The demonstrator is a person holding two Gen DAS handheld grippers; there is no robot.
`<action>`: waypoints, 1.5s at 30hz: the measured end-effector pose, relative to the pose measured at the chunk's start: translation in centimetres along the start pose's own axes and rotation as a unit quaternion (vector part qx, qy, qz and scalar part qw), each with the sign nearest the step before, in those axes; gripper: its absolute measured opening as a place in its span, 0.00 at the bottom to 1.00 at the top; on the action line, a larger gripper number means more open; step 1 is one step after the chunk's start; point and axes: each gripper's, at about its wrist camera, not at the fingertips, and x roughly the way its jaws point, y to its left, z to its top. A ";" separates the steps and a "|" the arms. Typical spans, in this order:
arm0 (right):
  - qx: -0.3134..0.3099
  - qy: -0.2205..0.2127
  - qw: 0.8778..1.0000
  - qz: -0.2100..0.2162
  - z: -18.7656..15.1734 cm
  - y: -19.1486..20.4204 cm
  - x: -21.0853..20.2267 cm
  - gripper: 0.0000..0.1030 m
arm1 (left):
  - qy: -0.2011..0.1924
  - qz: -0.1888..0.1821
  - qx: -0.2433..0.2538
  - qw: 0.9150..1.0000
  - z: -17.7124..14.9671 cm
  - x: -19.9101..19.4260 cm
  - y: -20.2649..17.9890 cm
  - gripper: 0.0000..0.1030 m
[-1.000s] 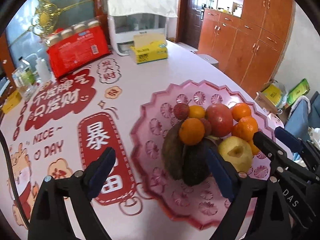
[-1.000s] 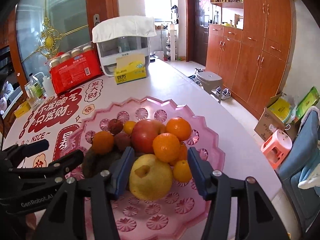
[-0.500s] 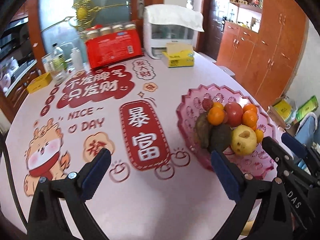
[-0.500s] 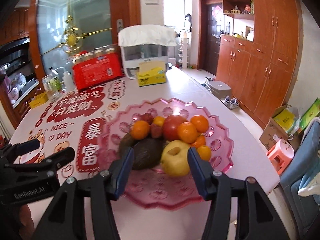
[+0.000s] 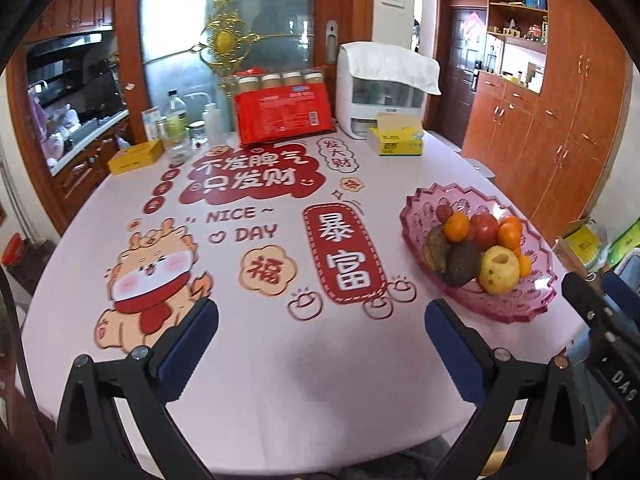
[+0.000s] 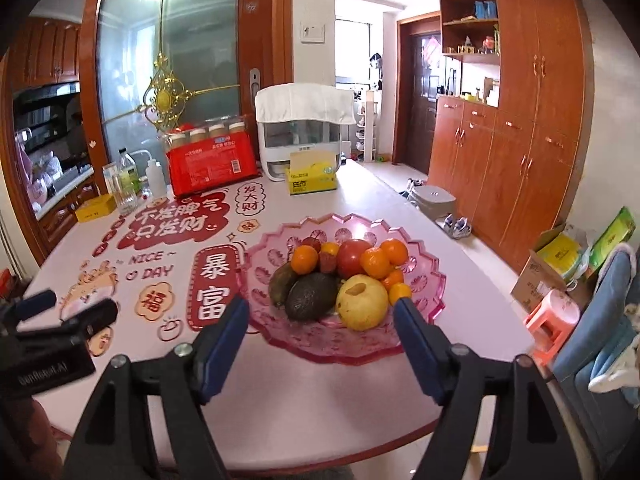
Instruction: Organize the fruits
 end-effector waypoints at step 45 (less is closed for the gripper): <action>-0.023 -0.001 1.000 0.016 -1.4 2.5 -1.2 0.75 | -0.040 0.056 -0.011 0.998 -1.1 -3.8 -1.3 1.00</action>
